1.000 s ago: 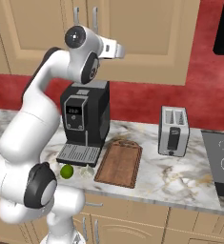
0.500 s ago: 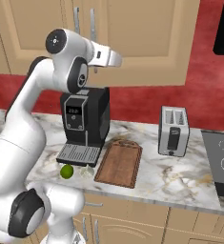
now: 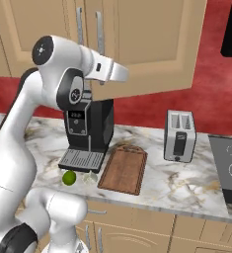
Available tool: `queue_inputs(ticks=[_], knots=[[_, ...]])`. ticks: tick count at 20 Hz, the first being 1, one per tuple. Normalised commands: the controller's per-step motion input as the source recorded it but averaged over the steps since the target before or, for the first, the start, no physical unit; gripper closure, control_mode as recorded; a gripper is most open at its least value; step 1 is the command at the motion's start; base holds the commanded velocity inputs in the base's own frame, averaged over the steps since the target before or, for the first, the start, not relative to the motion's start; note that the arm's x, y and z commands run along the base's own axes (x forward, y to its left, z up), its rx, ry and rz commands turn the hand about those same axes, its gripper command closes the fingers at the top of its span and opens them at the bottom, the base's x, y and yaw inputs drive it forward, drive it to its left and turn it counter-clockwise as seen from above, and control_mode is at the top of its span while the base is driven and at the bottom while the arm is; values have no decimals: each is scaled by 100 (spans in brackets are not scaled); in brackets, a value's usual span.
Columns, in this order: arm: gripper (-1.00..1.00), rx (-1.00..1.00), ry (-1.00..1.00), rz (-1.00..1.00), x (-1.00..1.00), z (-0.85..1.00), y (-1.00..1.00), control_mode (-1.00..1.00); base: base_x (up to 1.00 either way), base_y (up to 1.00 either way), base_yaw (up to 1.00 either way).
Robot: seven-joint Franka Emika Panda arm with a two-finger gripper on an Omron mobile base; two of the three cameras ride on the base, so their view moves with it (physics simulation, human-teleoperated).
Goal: Open the cabinet. Place the bowl and condiment on the counter. Then place the lime and garlic on the cutting board.
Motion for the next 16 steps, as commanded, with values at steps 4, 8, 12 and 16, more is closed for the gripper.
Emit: queue_inputs(ticks=[4,8,12,16], knots=[[100,3,0,-10,-100,30,-96,-100,0,0,0],[-100,0,0,-1,-100,16,-46,-100,0,0,0],[-100,-12,-3,10,-97,18,48,-100,0,0,0],[-100,-34,1,4,-65,18,100,-100,0,0,0]])
